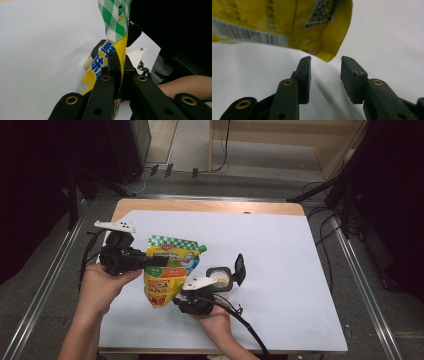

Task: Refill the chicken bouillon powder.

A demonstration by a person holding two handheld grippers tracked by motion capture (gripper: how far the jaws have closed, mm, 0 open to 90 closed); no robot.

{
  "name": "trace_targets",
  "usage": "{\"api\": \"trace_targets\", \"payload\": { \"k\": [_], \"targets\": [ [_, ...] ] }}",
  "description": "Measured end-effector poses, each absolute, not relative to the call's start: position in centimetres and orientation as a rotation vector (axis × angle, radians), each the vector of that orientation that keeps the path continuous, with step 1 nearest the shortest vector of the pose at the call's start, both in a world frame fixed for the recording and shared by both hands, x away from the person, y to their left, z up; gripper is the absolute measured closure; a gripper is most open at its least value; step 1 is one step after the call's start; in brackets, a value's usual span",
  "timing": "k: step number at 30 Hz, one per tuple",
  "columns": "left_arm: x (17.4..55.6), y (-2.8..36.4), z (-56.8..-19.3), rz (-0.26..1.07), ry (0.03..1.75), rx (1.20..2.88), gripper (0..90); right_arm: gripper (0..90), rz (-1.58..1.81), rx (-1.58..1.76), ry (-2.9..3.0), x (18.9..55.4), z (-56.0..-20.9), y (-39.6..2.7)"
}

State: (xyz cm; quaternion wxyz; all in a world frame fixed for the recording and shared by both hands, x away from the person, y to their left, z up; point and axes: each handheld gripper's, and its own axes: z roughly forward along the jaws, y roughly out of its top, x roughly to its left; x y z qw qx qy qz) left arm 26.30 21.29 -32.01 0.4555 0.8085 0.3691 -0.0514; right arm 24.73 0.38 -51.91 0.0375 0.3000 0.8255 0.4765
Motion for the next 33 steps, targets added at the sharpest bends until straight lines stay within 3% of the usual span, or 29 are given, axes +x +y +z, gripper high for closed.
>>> {"api": "trace_targets", "payload": {
  "k": [33],
  "targets": [
    [26.7, 21.1, -32.7, -0.223, 0.931, 1.924, 90.0, 63.6, 1.609, 0.851, 2.371, 23.6, -51.3, 0.2]
  ]
}}
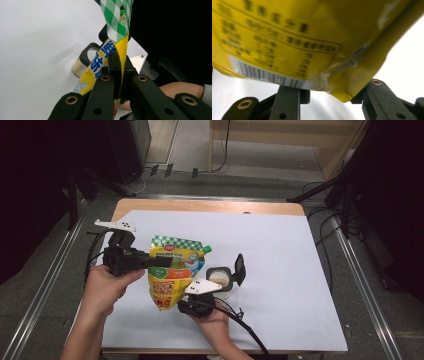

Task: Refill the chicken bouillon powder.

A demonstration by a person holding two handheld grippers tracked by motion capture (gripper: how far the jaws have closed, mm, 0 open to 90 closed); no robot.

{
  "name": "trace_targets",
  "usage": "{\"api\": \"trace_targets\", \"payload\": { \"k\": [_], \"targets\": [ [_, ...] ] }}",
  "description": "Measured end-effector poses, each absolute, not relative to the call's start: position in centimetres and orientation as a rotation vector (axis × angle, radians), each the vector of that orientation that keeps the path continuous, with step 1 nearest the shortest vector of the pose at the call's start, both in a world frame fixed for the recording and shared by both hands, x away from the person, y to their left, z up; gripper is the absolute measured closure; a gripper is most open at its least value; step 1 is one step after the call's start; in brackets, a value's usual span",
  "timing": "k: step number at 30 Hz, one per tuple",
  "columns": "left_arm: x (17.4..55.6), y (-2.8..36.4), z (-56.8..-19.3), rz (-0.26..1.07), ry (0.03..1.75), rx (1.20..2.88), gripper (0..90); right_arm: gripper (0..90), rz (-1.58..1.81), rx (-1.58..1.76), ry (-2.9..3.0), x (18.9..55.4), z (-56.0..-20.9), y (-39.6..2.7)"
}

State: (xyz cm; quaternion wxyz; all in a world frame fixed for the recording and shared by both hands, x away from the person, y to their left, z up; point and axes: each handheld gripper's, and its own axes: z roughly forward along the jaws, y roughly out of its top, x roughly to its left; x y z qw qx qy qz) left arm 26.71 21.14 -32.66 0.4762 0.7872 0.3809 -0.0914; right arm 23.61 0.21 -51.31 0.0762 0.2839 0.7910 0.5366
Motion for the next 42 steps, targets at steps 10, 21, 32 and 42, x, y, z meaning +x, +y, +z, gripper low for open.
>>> {"api": "trace_targets", "payload": {
  "k": [10, 21, 32, 42],
  "targets": [
    [26.9, 21.4, -32.9, -0.136, 0.986, 1.949, 90.0, 63.5, 1.601, 0.811, 2.412, 23.3, -50.9, 0.0],
    [27.3, 20.5, -33.8, -0.124, 0.996, 1.99, 84.8, 63.5, 1.608, 0.779, 2.433, 23.0, -50.0, -0.7],
    [27.3, 18.9, -34.3, -0.108, 0.976, 2.026, 81.5, 61.0, 1.574, 0.681, 2.502, 21.7, -48.4, -1.1],
    [27.3, 17.3, -35.0, -0.13, 0.961, 2.072, 78.2, 58.8, 1.572, 0.69, 2.563, 20.7, -47.7, -1.6]
  ]
}}
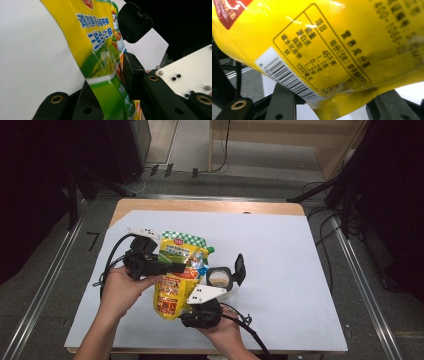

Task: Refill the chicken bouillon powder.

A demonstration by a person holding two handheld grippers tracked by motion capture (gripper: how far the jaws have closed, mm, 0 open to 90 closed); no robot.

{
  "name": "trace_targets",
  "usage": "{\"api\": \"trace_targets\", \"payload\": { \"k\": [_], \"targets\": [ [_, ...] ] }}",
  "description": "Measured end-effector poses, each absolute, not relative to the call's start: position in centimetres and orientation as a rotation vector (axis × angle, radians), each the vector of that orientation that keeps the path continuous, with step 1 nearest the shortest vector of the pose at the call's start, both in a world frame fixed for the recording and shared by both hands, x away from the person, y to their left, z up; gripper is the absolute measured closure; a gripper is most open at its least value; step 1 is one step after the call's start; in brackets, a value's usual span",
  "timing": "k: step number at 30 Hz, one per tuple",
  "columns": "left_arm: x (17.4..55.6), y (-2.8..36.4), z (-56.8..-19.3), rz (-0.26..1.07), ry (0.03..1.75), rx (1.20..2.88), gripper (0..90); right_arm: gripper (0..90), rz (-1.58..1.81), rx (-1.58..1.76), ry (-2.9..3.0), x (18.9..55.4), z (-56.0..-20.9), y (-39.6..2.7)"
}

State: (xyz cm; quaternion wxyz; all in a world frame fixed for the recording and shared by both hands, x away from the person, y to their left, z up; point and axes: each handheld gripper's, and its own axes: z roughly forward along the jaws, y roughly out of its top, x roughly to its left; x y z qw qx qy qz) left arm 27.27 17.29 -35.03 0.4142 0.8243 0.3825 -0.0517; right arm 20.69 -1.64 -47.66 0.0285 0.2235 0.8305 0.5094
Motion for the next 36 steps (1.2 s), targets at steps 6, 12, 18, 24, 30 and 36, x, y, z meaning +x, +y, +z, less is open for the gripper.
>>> {"api": "trace_targets", "payload": {
  "k": [6, 12, 18, 24, 30, 36],
  "targets": [
    [27.3, 16.7, -35.5, -0.131, 0.972, 2.094, 76.7, 58.9, 1.593, 0.711, 2.598, 20.3, -47.6, -1.7],
    [27.3, 16.0, -35.9, -0.132, 0.992, 2.121, 76.8, 58.6, 1.601, 0.708, 2.613, 20.0, -47.5, -1.6],
    [27.4, 15.7, -36.1, -0.167, 1.006, 2.128, 76.0, 60.2, 1.642, 0.694, 2.626, 19.6, -47.2, -1.7],
    [27.5, 15.4, -36.5, -0.183, 1.021, 2.144, 76.1, 60.6, 1.635, 0.677, 2.635, 19.3, -47.2, -1.7],
    [27.7, 15.1, -36.8, -0.208, 1.032, 2.157, 76.0, 61.2, 1.625, 0.657, 2.65, 19.0, -47.1, -1.5],
    [27.8, 14.8, -37.1, -0.229, 1.049, 2.17, 76.3, 60.6, 1.593, 0.617, 2.656, 18.7, -47.0, -1.2]
  ]
}}
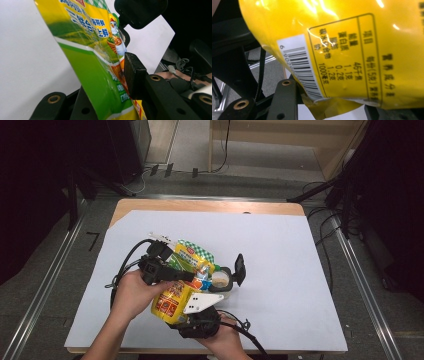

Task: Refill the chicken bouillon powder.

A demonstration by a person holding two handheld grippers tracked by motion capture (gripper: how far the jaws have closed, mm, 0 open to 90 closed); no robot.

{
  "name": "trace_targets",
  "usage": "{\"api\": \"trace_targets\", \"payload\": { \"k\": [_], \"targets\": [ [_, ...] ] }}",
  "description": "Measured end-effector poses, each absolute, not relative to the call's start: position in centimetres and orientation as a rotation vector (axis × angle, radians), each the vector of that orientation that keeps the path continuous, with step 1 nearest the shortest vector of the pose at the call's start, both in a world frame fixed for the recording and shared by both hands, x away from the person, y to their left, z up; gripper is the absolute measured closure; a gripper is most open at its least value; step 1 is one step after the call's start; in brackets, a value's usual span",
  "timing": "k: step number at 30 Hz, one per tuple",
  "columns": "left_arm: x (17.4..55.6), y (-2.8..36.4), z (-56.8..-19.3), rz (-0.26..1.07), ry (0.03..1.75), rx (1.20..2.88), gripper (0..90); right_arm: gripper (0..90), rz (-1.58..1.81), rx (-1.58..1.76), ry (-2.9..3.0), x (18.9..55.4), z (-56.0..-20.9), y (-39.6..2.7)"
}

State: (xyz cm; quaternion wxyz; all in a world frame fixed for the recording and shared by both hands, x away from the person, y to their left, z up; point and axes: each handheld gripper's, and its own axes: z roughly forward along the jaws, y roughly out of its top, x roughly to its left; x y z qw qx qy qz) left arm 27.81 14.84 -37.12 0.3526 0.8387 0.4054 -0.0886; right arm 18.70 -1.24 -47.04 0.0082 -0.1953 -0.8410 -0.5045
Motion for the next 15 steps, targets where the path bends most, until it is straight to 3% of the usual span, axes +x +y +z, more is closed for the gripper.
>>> {"api": "trace_targets", "payload": {
  "k": [15],
  "targets": [
    [28.27, 14.27, -37.86, -0.273, 1.091, 2.196, 73.8, 62.6, -1.562, -0.607, -2.546, 18.67, -46.83, -0.79]
  ]
}}
